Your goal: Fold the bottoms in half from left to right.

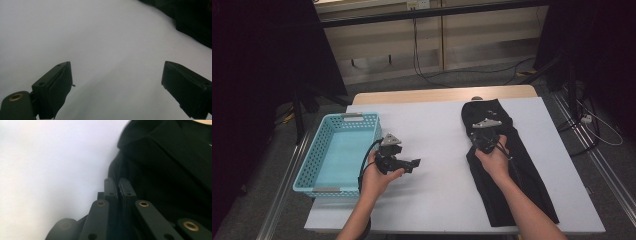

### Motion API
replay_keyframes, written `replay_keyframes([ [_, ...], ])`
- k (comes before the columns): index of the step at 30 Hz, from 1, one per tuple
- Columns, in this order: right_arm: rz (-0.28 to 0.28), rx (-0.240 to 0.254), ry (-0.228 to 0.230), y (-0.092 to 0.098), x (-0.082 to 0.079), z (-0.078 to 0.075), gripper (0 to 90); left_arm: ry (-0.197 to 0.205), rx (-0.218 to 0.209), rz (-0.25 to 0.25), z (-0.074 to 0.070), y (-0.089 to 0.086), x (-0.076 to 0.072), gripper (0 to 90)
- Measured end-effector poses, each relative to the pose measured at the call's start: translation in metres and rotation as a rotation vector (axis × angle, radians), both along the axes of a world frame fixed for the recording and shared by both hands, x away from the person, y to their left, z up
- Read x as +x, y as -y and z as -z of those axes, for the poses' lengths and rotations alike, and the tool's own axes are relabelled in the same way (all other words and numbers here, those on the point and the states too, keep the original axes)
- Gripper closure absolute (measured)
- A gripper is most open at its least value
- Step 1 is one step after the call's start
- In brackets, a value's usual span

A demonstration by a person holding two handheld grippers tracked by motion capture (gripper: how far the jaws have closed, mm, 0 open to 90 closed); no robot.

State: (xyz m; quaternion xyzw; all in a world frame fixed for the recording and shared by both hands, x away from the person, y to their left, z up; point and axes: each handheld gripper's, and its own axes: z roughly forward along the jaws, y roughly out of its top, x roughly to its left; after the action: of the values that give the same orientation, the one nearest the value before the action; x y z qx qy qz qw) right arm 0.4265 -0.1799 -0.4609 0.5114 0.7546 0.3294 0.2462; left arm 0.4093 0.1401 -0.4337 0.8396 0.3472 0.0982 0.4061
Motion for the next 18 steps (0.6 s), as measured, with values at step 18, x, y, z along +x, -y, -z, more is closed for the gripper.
replay_keyframes([
  [18, -0.464, 0.107, -0.092, -0.096, -0.053, -0.01, 80.8, 0.008, -0.016, -0.014, -0.004, -0.001, 0.0, 9.9],
])
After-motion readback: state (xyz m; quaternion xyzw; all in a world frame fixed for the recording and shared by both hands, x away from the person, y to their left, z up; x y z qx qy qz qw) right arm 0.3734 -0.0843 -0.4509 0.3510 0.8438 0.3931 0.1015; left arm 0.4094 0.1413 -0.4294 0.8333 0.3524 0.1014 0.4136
